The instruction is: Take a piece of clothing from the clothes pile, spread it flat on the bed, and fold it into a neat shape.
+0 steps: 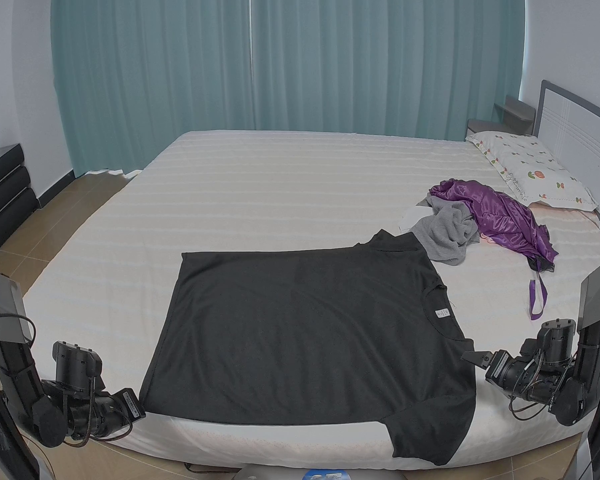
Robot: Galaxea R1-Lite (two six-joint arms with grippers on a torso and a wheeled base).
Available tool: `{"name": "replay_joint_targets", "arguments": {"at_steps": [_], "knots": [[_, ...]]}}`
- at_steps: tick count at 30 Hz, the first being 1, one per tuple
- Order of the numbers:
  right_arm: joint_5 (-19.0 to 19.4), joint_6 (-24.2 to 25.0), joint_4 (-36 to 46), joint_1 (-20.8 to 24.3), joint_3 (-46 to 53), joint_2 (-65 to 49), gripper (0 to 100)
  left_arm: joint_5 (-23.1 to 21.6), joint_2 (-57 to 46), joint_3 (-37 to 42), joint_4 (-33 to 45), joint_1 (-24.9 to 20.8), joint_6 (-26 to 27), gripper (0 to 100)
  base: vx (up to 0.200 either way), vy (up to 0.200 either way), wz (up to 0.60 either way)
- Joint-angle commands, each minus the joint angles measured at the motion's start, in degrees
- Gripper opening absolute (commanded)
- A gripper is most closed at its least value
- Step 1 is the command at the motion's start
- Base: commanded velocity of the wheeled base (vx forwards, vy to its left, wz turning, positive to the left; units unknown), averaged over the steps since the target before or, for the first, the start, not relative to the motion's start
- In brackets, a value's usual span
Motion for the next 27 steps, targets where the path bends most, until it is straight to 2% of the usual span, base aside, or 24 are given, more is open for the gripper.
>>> {"name": "replay_joint_targets", "arguments": {"at_steps": [1,10,11,23,27], "knots": [[0.0,0.0,0.0,0.0,1.0,0.1,100,-0.1,-0.1,1.0,0.0,0.2,0.1,0,0.0,0.0,0.0],[0.0,0.0,0.0,0.1,1.0,0.1,100,-0.7,0.7,0.8,-0.7,0.2,-0.2,0,0.0,0.0,0.0],[0.0,0.0,0.0,0.2,1.0,0.1,100,-0.8,0.8,0.7,-0.7,0.1,-0.2,100,0.0,0.0,0.0],[0.0,0.1,0.0,0.4,1.0,-0.2,100,-1.1,-2.5,0.9,-0.8,0.1,-0.4,100,0.0,0.0,0.0],[0.0,0.1,0.0,0.4,1.0,-0.3,100,-4.0,-6.5,1.0,0.0,0.1,-0.3,100,0.0,0.0,0.0]]}}
